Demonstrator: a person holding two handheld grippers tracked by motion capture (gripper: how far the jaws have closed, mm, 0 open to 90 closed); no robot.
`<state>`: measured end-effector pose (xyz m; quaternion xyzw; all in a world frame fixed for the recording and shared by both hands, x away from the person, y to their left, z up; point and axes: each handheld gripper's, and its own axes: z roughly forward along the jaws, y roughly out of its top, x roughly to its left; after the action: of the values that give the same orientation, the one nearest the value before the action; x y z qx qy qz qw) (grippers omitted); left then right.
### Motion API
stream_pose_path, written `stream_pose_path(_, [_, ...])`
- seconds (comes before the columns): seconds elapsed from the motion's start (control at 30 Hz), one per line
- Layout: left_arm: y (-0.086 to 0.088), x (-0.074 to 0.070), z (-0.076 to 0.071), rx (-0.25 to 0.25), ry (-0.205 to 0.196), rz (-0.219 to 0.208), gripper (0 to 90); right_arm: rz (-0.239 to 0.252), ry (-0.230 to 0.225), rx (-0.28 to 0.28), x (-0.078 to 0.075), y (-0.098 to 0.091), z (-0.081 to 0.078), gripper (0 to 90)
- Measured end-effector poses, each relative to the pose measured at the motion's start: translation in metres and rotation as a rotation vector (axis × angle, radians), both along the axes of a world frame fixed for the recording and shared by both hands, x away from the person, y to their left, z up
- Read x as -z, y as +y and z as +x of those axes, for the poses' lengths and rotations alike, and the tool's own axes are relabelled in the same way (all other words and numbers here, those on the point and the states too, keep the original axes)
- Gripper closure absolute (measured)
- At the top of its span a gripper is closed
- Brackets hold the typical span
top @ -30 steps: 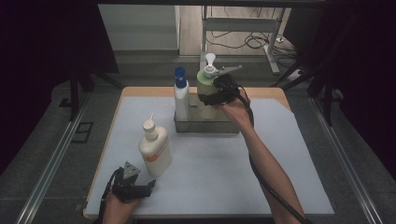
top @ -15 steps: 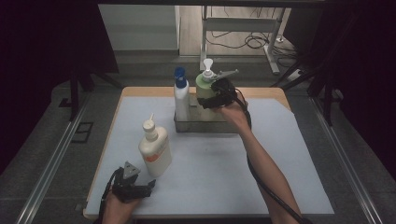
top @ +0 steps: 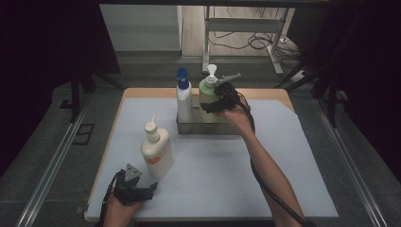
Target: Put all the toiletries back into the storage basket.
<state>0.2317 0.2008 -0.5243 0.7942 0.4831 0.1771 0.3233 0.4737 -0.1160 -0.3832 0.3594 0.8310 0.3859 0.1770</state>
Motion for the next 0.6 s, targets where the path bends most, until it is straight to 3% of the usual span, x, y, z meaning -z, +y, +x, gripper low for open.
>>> stream_pose_path(0.6, [0.000,0.000,0.000,0.000,0.001,0.000,12.1,-0.035,0.052,-0.010,0.024,0.004,0.003,13.2])
